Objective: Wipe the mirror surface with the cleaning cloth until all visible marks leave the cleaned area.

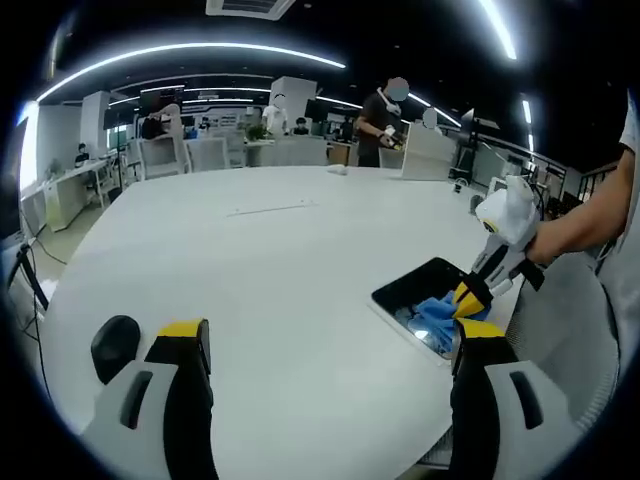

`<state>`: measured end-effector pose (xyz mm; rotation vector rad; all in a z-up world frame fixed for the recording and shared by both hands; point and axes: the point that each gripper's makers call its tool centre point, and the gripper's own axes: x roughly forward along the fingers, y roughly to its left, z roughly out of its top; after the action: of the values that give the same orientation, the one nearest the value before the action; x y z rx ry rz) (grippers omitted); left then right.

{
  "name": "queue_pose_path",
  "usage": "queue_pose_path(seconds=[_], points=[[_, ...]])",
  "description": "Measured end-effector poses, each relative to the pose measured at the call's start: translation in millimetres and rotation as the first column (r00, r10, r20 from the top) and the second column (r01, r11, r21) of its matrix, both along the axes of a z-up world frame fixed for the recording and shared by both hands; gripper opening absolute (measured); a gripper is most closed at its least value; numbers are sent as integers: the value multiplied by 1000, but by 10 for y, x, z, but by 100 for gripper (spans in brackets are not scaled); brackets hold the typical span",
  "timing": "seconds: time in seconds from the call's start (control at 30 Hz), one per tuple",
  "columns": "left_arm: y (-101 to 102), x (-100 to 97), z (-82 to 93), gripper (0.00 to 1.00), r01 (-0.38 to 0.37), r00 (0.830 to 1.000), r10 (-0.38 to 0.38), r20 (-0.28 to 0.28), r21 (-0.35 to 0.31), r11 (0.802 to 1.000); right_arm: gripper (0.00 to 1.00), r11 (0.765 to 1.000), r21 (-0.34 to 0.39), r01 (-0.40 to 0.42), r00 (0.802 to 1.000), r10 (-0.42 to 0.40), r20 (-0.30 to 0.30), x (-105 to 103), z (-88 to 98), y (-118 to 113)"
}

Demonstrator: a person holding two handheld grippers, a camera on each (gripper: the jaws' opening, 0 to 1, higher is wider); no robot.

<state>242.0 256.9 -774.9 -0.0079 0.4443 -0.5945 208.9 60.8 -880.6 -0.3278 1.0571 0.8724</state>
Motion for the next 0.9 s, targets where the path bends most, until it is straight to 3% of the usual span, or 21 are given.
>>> queue_pose_path(seconds=[0.43, 0.9], points=[[-34, -34, -72, 99, -13, 1000, 13, -4, -16, 1000, 0, 1000, 21, -5, 999, 6, -44, -259, 13, 40], [-51, -38, -53, 99, -21, 1000, 21, -7, -20, 1000, 0, 999, 40, -12, 999, 14, -50, -295, 11, 30]])
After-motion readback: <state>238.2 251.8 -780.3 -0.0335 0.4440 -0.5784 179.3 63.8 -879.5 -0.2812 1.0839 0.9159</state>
